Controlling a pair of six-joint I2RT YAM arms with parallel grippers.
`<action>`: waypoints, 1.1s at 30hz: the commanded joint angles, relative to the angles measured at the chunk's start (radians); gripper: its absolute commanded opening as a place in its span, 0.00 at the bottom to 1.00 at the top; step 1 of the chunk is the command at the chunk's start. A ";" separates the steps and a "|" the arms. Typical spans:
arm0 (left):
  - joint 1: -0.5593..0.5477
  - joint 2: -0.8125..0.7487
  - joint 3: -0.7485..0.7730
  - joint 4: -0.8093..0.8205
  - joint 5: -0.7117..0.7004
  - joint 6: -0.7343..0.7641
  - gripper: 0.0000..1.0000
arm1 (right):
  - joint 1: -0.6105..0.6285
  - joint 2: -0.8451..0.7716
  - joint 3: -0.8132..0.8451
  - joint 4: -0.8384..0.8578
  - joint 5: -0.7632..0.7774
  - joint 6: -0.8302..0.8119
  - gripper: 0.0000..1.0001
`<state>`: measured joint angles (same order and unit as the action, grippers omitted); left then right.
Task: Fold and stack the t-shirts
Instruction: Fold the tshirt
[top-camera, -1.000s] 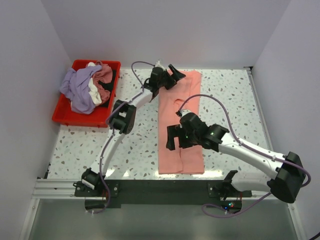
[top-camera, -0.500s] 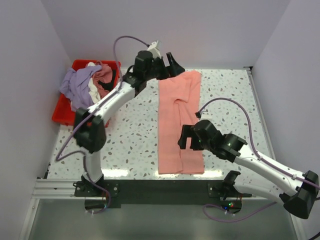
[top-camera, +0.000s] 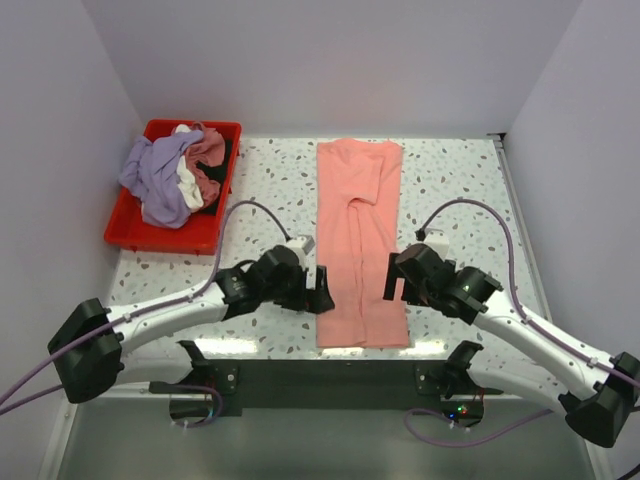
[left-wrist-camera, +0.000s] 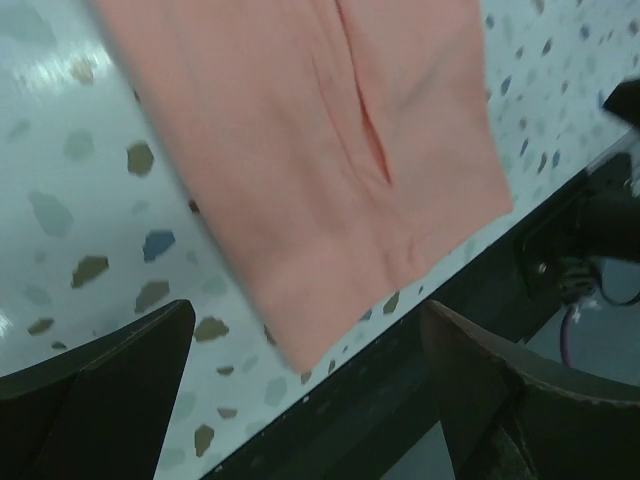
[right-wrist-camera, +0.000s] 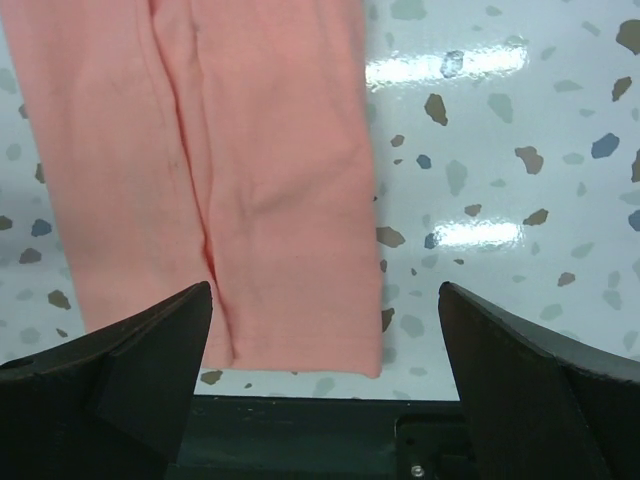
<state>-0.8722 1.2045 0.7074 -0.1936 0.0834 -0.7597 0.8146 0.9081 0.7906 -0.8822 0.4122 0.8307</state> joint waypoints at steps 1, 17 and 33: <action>-0.102 -0.082 -0.048 -0.107 -0.045 -0.096 1.00 | -0.034 -0.021 -0.005 -0.058 0.036 0.007 0.99; -0.200 0.105 -0.091 0.003 0.036 -0.121 0.69 | -0.074 -0.057 -0.146 0.026 -0.085 0.005 0.99; -0.214 0.227 -0.077 0.052 0.067 -0.115 0.40 | -0.080 -0.043 -0.179 0.046 -0.104 0.027 0.99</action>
<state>-1.0767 1.4040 0.6041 -0.2024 0.1307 -0.8867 0.7383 0.8543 0.6277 -0.8684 0.3199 0.8375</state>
